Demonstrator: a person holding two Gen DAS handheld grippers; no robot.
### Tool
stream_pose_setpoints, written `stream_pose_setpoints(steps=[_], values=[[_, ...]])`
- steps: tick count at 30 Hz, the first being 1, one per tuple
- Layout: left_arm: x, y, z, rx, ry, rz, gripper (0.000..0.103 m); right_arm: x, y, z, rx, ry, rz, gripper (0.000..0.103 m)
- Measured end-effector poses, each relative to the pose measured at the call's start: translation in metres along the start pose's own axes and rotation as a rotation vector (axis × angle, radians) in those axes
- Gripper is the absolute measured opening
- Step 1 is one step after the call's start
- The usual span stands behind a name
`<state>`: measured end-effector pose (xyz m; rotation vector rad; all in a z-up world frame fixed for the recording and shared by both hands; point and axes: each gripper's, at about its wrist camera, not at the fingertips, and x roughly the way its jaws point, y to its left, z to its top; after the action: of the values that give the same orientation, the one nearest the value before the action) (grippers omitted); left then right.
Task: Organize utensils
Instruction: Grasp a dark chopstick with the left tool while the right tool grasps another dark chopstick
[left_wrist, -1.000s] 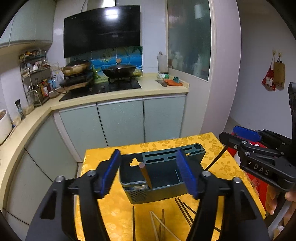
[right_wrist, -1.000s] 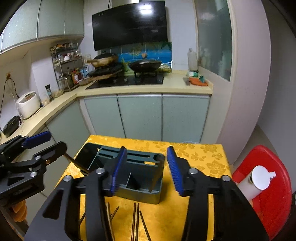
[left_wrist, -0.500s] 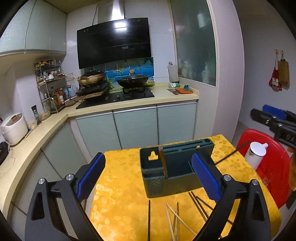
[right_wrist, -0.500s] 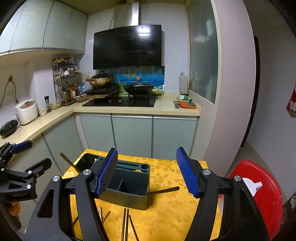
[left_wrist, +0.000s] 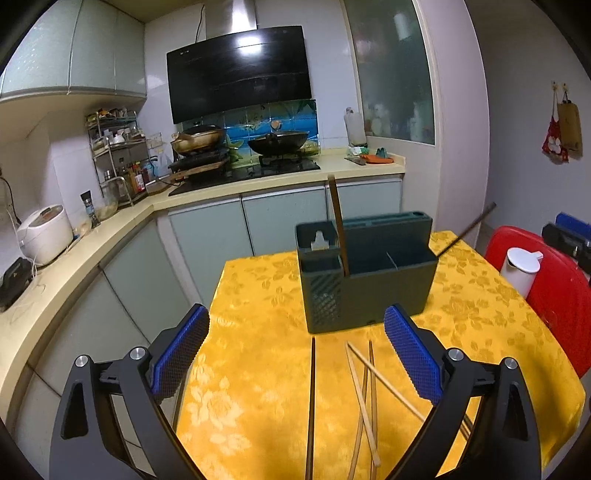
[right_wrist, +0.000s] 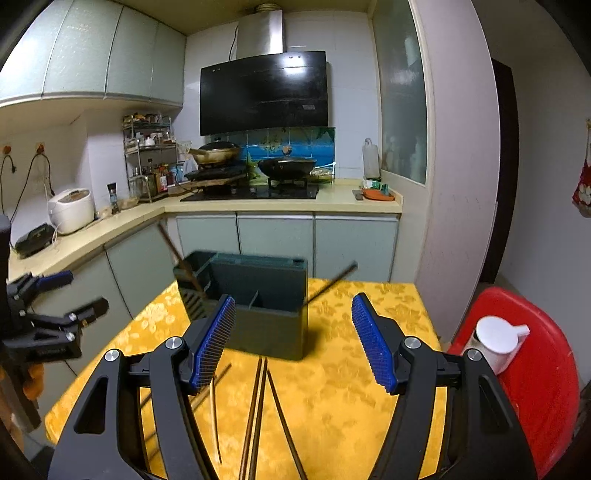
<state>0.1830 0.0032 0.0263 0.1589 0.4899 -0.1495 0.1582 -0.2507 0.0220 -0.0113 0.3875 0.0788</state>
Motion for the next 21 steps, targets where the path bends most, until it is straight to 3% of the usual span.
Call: stream_pose_setpoints(steps=[6,21], values=[[-0.01,0.008,-0.027,-0.023,0.018,0.01,0.093,-0.007,0.0,-0.041,-0.019,0.04,-0.02,0.064],[0.003,0.028,-0.105,-0.101,0.169,0.022,0.092,-0.014,-0.013,-0.124,0.014,0.157,-0.038,0.064]])
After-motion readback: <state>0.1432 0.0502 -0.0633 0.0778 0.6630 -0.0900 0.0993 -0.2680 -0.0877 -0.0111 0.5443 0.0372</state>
